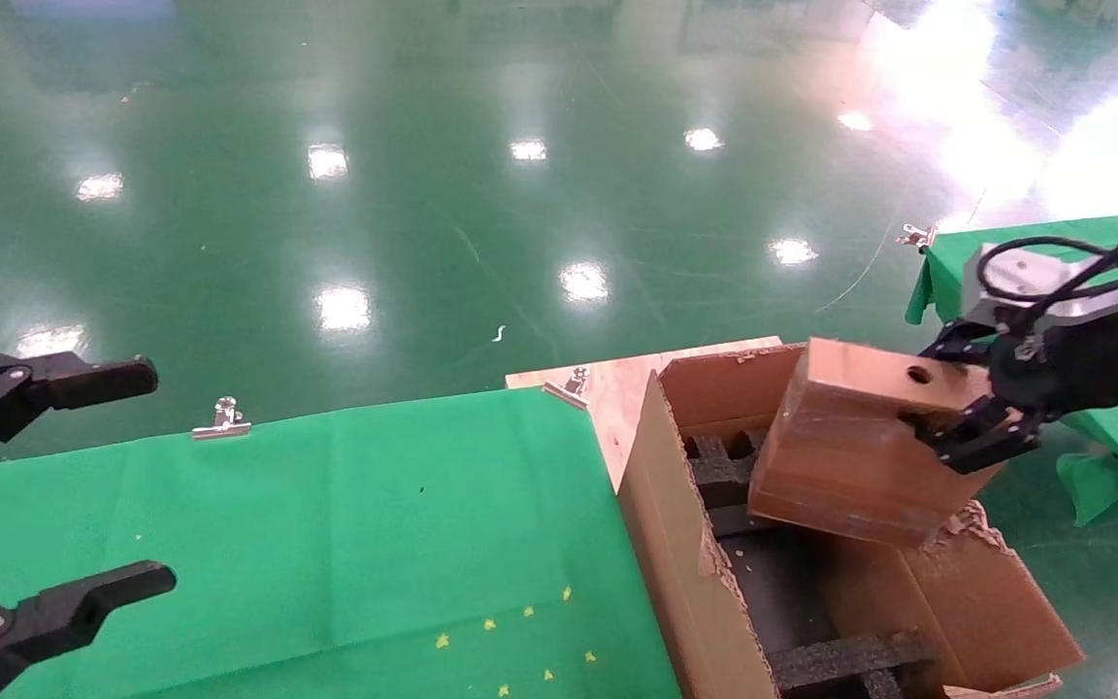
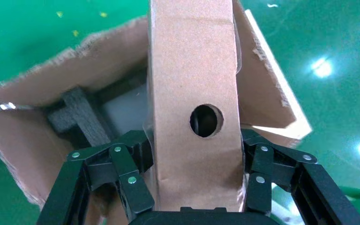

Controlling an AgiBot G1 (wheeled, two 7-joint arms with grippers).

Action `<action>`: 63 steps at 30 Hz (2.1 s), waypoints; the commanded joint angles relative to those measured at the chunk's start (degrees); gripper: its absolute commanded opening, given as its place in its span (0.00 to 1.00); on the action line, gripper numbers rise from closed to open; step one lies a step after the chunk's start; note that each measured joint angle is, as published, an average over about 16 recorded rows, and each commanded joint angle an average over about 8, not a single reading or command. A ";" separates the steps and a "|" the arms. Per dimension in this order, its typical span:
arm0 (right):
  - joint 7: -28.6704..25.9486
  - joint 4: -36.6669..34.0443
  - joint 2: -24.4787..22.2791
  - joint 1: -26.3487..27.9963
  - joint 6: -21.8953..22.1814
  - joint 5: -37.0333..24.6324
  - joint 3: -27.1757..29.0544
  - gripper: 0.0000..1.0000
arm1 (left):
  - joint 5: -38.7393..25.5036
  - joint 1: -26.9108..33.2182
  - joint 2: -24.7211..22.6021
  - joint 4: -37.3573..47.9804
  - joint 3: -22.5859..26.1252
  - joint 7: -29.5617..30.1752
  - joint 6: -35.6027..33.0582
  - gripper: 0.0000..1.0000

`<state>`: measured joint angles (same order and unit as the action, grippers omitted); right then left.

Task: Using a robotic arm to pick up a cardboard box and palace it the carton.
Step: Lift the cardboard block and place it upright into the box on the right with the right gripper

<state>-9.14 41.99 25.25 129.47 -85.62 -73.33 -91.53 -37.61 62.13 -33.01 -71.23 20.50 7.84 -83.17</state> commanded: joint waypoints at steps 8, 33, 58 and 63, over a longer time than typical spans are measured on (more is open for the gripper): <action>-17.34 7.49 -2.49 -2.65 7.42 -3.32 -1.96 0.00 | 0.00 0.00 0.00 0.00 0.00 0.00 0.00 1.00; -86.71 35.14 -6.73 -5.08 17.90 -32.00 -8.35 0.00 | 0.01 0.00 0.00 0.00 0.01 0.00 0.00 1.00; -103.78 35.74 -0.53 -13.89 24.82 -41.06 -11.95 0.00 | 0.01 0.00 0.00 0.00 0.01 -0.01 0.00 1.00; -106.97 35.75 0.81 -16.32 26.80 -43.90 -12.85 0.00 | 0.01 0.00 0.00 0.00 0.01 -0.01 0.00 1.00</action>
<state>-115.90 77.76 25.95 113.26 -58.95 -116.91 -104.30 -37.60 62.13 -33.00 -71.23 20.52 7.83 -83.17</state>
